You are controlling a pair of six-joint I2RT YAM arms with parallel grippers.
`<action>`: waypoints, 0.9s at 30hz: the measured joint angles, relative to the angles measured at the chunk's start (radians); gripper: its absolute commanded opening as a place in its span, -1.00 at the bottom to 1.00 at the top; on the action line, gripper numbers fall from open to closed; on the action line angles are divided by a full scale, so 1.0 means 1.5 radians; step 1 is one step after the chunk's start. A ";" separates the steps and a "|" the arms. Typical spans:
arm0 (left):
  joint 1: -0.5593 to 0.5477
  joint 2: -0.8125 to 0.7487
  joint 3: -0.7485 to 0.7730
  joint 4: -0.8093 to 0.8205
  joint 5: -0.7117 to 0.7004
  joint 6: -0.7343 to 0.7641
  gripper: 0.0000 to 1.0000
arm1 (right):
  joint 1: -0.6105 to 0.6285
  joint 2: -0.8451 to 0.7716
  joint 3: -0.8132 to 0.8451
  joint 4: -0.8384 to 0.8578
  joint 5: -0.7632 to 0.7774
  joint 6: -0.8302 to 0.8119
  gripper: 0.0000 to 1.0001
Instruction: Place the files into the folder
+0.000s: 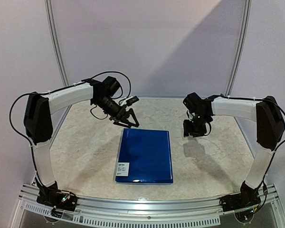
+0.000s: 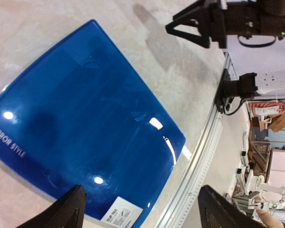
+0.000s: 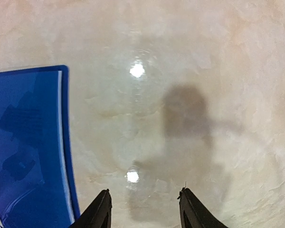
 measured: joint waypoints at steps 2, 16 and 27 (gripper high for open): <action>0.025 -0.023 -0.022 -0.006 -0.007 0.015 0.67 | 0.024 -0.012 0.016 0.002 0.003 -0.022 -0.01; 0.289 -0.373 -0.389 0.203 -0.271 0.136 0.98 | -0.031 -0.235 -0.201 0.167 0.045 -0.074 0.97; 0.394 -0.566 -0.759 0.575 -0.448 0.130 0.99 | -0.200 -0.627 -0.520 0.439 0.193 -0.192 0.98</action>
